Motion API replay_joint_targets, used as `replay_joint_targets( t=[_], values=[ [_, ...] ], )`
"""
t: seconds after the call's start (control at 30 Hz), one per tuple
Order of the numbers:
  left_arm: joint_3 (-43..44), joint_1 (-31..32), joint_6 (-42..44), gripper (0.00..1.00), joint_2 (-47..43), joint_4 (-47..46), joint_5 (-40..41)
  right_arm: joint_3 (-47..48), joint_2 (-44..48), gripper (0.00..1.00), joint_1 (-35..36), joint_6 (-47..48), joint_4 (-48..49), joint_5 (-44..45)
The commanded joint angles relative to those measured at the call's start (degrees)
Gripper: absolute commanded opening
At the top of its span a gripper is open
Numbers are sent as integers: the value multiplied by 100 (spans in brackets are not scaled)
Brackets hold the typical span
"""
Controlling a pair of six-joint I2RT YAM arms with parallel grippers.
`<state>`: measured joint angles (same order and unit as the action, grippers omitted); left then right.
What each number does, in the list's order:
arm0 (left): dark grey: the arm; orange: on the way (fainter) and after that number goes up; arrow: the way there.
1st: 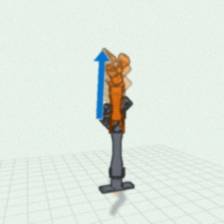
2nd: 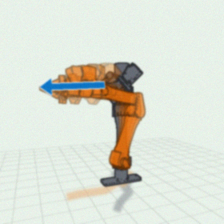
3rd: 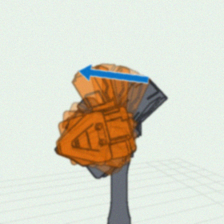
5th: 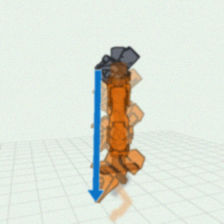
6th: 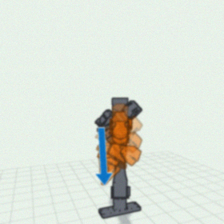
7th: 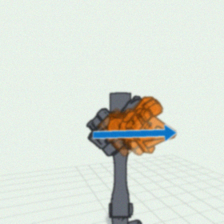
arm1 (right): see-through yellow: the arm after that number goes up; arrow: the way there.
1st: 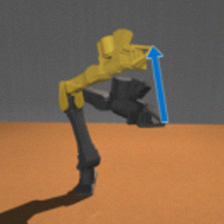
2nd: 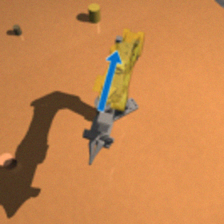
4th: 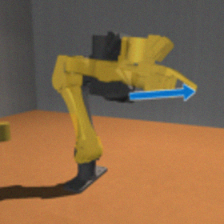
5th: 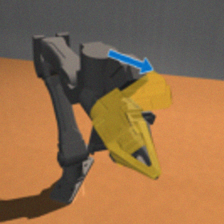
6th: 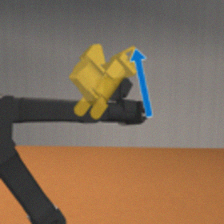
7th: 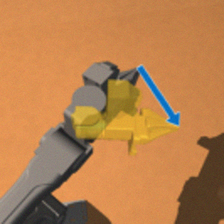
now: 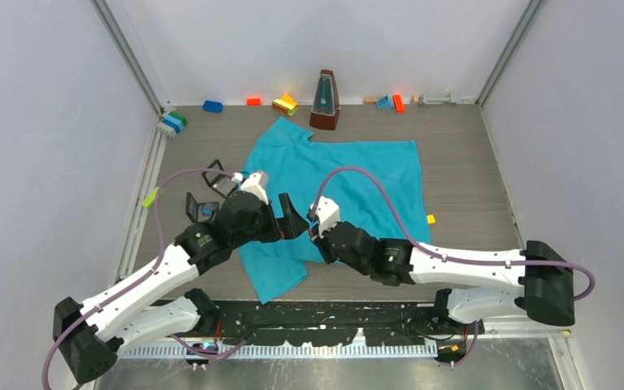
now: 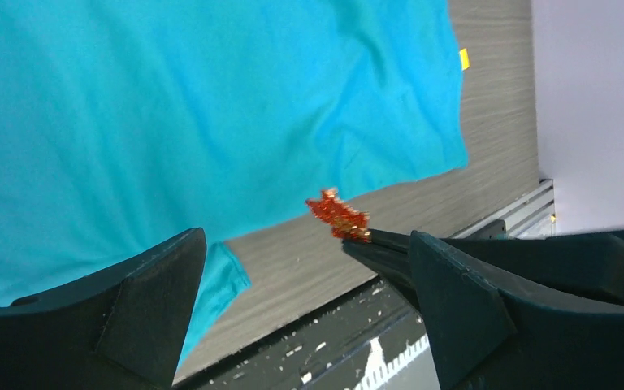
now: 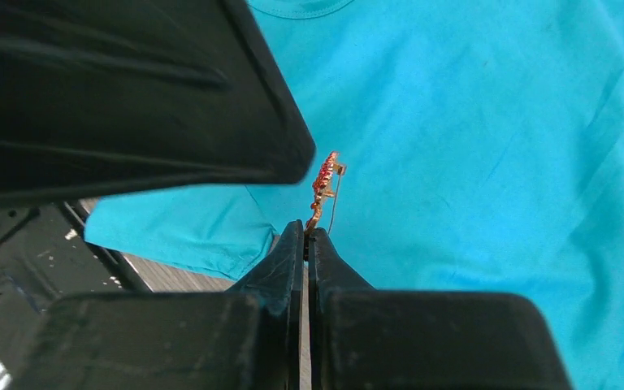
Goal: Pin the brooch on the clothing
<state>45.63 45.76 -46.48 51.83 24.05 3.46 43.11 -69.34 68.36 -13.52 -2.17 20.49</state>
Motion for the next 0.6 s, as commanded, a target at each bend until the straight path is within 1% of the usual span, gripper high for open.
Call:
replay_joint_targets(
  t=[0.0,0.07,0.17,0.43,0.5,0.57],
  values=[
    [-603,12,-1289,98,-187,-848,-210,214,-163,1,434,567,570,1230],
    [-833,12,-1542,96,-231,-1071,-244,262,-301,1,577,652,668,1407],
    [-1035,14,-1697,93,-258,-1295,-319,349,-509,1,731,775,747,1638],
    [-1360,12,-1935,90,-249,-1543,-320,676,-1153,1,986,1012,848,1993],
    [-1441,12,-1940,88,-222,-1564,-316,707,-1222,1,1028,1040,898,2035],
    [-1547,12,-1996,82,-213,-1644,-268,729,-1269,1,1058,1038,936,2057]
  ],
)
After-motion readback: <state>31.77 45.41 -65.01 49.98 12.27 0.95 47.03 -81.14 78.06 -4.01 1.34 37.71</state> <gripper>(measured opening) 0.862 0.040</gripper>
